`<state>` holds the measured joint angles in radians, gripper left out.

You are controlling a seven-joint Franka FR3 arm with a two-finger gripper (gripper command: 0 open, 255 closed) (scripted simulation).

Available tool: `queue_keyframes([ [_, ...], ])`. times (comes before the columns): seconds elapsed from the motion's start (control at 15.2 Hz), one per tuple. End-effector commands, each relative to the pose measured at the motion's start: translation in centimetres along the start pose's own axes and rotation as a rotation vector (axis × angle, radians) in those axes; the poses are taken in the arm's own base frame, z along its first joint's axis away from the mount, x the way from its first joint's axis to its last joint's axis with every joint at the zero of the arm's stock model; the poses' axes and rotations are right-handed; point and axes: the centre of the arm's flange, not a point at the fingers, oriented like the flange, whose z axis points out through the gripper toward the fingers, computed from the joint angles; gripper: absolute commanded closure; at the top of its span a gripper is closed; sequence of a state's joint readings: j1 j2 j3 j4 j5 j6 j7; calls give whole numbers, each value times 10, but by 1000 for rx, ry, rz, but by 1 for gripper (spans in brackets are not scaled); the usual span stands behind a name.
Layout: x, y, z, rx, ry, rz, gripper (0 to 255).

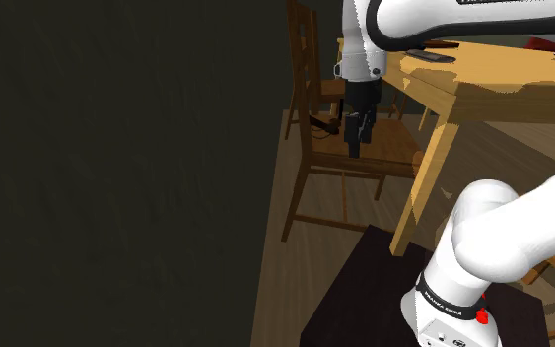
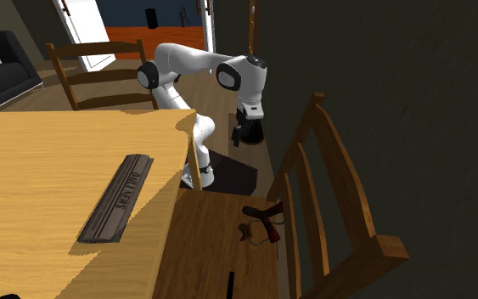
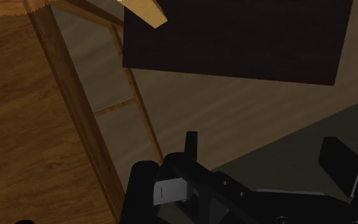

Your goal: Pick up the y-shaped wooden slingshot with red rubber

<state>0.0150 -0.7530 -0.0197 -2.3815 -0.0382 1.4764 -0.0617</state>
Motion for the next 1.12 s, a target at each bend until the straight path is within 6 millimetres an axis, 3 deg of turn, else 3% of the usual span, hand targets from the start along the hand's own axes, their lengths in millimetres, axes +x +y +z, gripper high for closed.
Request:
queue_keyframes([
  [0.0,0,0,0,0,0,0,0],
  [1.06,108,151,8,-73,164,47,0],
])
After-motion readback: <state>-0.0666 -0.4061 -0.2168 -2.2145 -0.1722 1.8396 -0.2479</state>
